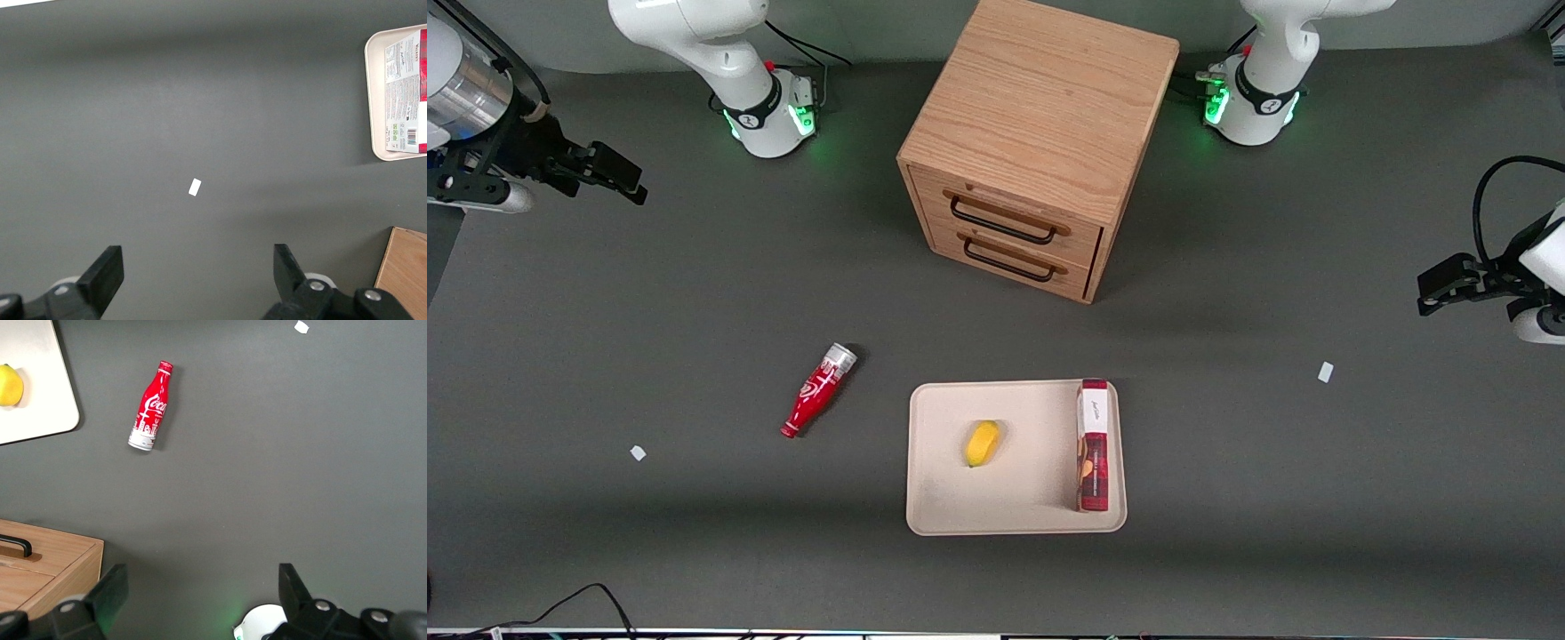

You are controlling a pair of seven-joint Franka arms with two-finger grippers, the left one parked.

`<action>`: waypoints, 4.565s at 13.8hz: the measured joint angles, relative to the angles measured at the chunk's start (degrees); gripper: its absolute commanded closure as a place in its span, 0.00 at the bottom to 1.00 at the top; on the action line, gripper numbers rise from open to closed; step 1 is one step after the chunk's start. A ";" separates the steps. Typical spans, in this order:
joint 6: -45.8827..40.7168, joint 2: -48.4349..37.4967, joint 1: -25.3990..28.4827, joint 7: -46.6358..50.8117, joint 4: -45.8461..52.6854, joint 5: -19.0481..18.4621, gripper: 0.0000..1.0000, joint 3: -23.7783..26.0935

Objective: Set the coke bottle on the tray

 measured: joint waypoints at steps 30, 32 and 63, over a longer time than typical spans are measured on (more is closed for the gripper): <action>50.42 48.81 1.42 31.22 -1.26 6.14 1.00 6.57; 52.89 49.76 1.95 31.20 -2.15 6.00 1.00 6.59; 21.43 49.39 4.66 23.75 35.13 2.30 0.00 12.53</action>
